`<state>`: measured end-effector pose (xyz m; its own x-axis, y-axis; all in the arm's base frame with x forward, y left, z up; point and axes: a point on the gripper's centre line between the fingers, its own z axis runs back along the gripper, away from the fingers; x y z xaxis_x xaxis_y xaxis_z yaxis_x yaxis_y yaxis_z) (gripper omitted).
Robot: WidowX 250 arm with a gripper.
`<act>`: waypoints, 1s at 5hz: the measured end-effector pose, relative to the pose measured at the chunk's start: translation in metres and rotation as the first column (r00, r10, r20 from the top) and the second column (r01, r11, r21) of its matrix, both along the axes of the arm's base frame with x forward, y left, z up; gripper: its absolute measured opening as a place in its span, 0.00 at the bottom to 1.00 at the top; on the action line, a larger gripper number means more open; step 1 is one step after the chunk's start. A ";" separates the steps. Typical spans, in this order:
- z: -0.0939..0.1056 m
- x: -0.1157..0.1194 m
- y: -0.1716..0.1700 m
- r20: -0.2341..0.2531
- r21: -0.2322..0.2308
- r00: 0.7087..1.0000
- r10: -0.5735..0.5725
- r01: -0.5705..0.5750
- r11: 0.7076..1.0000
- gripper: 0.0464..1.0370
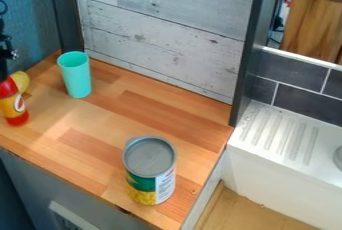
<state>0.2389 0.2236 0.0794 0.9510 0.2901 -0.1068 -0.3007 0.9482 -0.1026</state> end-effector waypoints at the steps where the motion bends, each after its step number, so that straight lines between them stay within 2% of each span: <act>1: -0.001 0.000 0.004 -0.032 0.012 0.999 0.043 -0.043 0.999 0.35; 2: -0.002 0.000 0.004 -0.035 0.019 0.997 0.063 -0.062 0.998 0.71; 3: -0.005 -0.002 -0.004 -0.031 -0.023 0.997 0.077 -0.077 0.997 0.94; 4: 0.017 -0.006 -0.012 0.015 0.004 0.996 0.089 -0.089 0.996 0.97; 5: 0.023 -0.006 -0.013 0.025 0.008 0.996 0.089 -0.089 0.996 0.96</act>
<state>0.2332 0.2103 0.1023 0.9237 0.3747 -0.0804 -0.3816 0.9187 -0.1024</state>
